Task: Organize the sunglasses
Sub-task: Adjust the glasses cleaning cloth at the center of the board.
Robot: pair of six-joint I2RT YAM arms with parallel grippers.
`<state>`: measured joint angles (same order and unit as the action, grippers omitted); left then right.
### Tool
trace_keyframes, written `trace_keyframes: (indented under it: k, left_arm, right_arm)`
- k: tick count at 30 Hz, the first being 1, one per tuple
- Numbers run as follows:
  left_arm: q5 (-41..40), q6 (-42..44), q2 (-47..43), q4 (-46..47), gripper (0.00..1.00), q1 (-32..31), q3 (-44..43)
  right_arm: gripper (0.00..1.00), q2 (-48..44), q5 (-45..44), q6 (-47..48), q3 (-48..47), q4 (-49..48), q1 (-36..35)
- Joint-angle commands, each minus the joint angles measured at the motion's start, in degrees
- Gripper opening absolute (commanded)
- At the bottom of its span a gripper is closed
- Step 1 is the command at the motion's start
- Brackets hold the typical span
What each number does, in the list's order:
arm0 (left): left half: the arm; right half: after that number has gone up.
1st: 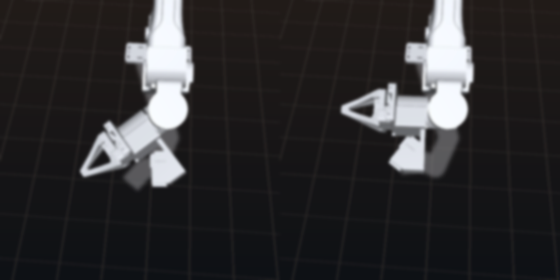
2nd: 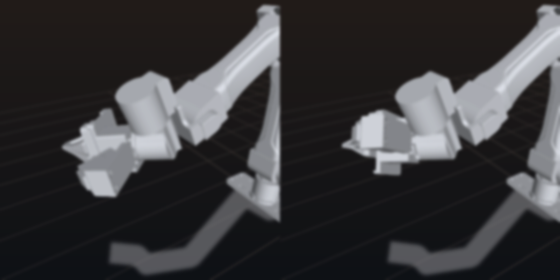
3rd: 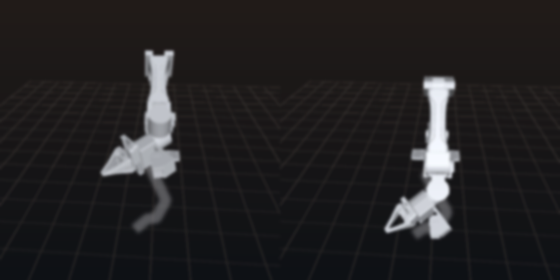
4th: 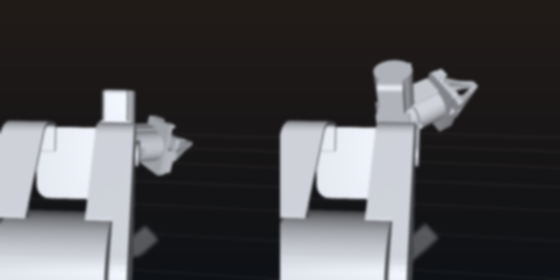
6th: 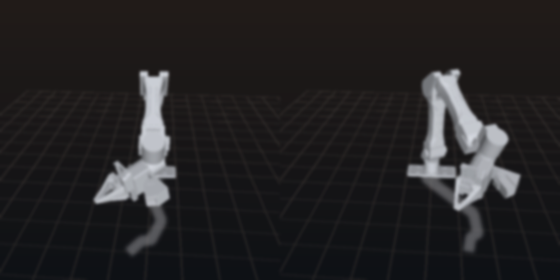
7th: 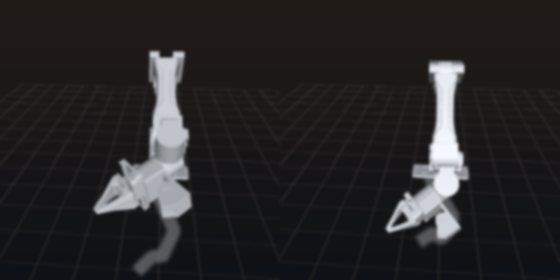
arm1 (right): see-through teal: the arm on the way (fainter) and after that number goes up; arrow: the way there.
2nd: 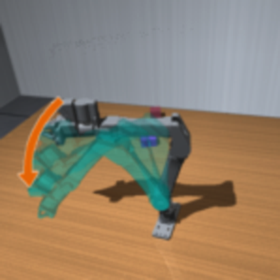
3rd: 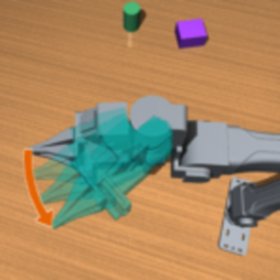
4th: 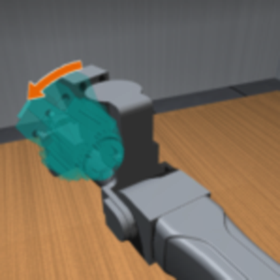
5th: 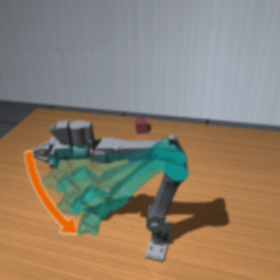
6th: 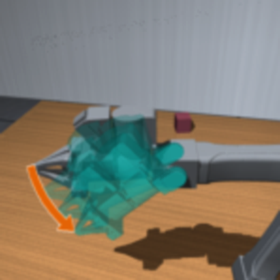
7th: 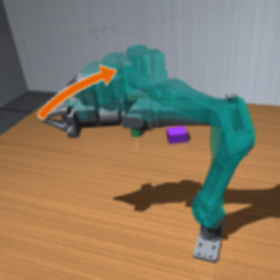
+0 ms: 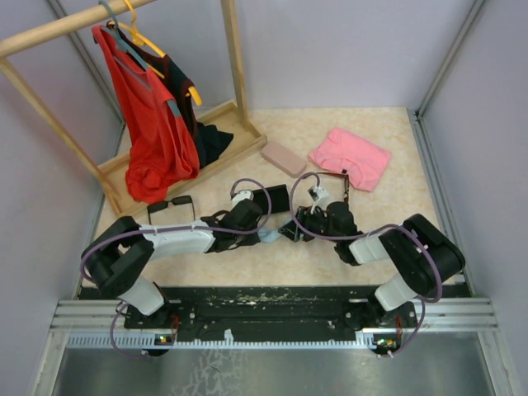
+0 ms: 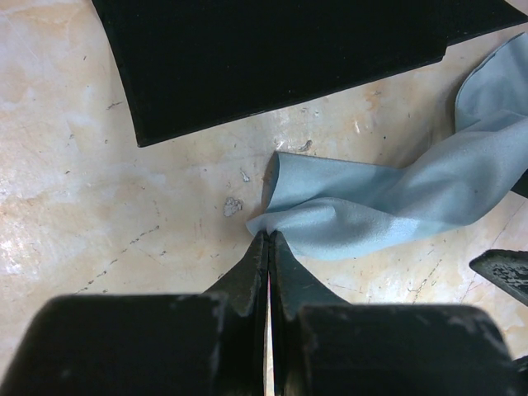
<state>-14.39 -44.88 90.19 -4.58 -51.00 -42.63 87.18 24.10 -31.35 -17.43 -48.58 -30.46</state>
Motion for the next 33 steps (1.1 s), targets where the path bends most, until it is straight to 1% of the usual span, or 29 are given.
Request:
trace_keyframes:
  k: [1, 6, 10, 17, 21, 33]
  left_arm:
    - [0.0, 1.2, 1.4, -2.4, 0.01, 0.2, -0.8]
    - [0.1, 1.2, 1.4, -2.5, 0.01, 0.2, -0.9]
    - [0.2, 1.2, 1.5, -2.3, 0.01, 0.3, -0.8]
    - [0.1, 1.0, 1.1, -2.4, 0.01, 0.3, -0.6]
    - [0.0, 1.0, 1.0, -2.5, 0.01, 0.3, -0.6]
    - [0.0, 1.2, 1.1, -2.6, 0.01, 0.3, -0.8]
  right_arm:
    - [0.56, -2.1, -0.4, 3.5, -3.1, 2.1, 0.5]
    - [0.56, -5.6, -2.6, 6.9, -3.6, 8.2, 0.5]
    - [0.56, -7.6, -3.3, 8.0, -3.5, 10.2, 0.5]
    - [0.56, -5.5, 0.5, 6.9, -4.0, 7.0, 0.5]
    - [0.56, -4.3, 1.3, 6.4, -4.1, 5.2, 0.5]
    - [0.56, -4.1, 0.3, 7.9, -5.8, 7.0, 0.5]
